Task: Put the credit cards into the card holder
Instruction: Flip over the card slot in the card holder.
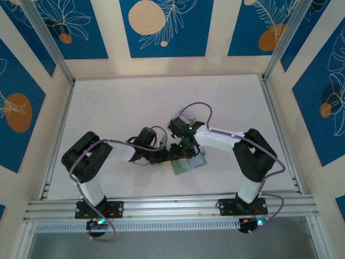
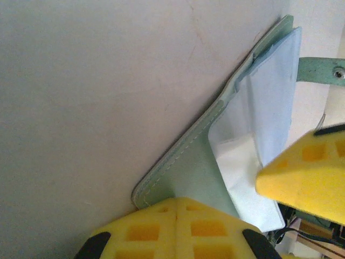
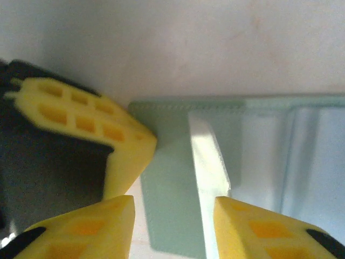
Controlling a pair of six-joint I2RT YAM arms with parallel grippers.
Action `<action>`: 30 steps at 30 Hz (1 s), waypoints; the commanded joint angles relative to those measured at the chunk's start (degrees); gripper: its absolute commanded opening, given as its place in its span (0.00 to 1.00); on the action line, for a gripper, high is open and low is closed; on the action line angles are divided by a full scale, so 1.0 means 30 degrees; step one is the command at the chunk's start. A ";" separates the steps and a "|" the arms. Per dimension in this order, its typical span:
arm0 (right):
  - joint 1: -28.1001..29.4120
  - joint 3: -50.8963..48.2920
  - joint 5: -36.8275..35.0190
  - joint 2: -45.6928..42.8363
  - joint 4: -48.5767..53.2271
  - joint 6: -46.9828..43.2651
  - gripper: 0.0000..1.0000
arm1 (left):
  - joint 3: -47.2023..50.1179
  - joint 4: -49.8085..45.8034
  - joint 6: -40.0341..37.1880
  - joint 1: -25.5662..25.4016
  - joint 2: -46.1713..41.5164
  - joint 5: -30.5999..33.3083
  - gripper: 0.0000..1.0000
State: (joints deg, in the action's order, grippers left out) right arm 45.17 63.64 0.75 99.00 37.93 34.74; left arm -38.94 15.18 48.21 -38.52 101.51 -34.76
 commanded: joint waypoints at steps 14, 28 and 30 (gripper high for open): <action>-0.1769 -0.1938 0.2752 -0.3751 0.0280 0.0453 0.51 | 0.2109 0.0468 0.1221 0.0212 0.1599 0.0068 0.00; -0.0923 -0.2987 0.0400 -0.0297 -0.1421 0.2075 0.10 | 0.1667 -0.1658 -0.0213 0.0936 -0.0650 -0.0153 0.01; -0.0527 -0.3279 0.0625 -0.0052 -0.1877 0.2752 0.11 | 0.1616 -0.1788 -0.0362 0.1161 -0.0767 -0.0334 0.01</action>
State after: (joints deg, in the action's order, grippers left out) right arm 42.17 55.13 2.52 97.91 34.00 39.38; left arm -35.11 18.24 49.28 -36.27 99.04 -36.40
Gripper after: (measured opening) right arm 0.107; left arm 0.041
